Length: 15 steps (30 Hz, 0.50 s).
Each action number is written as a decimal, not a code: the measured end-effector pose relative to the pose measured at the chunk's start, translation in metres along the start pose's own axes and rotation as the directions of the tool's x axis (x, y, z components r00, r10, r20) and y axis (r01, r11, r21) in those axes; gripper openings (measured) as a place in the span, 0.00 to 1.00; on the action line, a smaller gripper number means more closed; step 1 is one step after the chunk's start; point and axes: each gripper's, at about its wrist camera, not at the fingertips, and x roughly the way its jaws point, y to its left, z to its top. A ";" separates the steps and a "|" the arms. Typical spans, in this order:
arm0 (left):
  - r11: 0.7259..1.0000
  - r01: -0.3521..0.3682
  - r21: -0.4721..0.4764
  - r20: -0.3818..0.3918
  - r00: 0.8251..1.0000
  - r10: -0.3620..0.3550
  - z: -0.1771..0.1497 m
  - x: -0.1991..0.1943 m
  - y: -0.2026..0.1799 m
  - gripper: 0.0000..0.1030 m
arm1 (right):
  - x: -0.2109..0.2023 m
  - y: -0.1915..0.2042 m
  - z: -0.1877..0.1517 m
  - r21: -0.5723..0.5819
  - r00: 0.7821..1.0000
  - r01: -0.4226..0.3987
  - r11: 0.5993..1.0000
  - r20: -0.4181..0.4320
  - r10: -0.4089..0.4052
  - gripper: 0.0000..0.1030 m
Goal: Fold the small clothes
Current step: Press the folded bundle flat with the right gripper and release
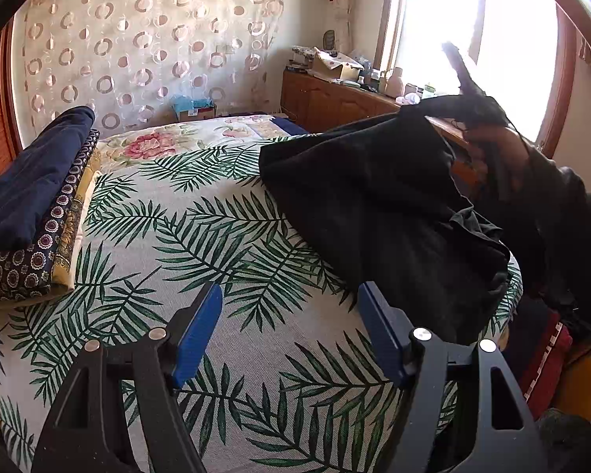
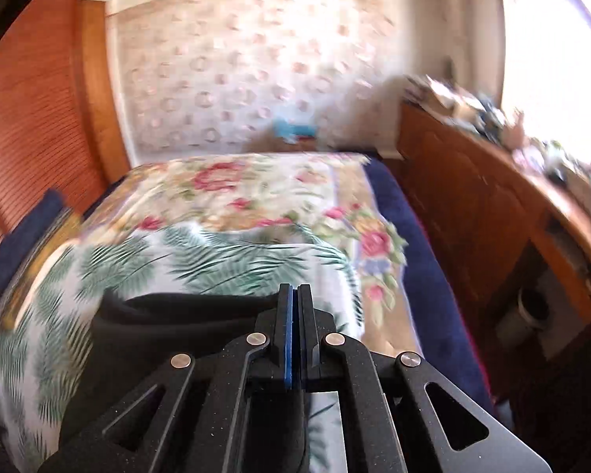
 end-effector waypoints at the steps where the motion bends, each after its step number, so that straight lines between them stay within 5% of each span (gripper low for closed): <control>1: 1.000 0.002 0.000 -0.001 1.000 -0.002 0.000 0.000 0.000 0.70 | 0.009 -0.005 0.000 0.010 1.000 0.019 1.000 -0.019 -0.018 0.02; 7: 1.000 0.001 -0.002 -0.007 1.000 -0.001 -0.003 0.003 0.001 0.70 | 0.029 -0.017 0.000 0.000 0.993 0.114 0.993 -0.016 -0.114 0.05; 10: 1.000 0.003 -0.006 -0.007 1.000 -0.003 -0.002 0.003 0.000 0.70 | 0.019 -0.022 0.003 0.025 0.994 0.107 0.994 -0.019 -0.107 0.26; 15: 1.000 0.011 0.003 -0.001 1.000 -0.011 -0.001 0.003 -0.006 0.70 | -0.001 -0.004 -0.017 -0.013 0.997 0.037 0.999 -0.073 -0.038 0.26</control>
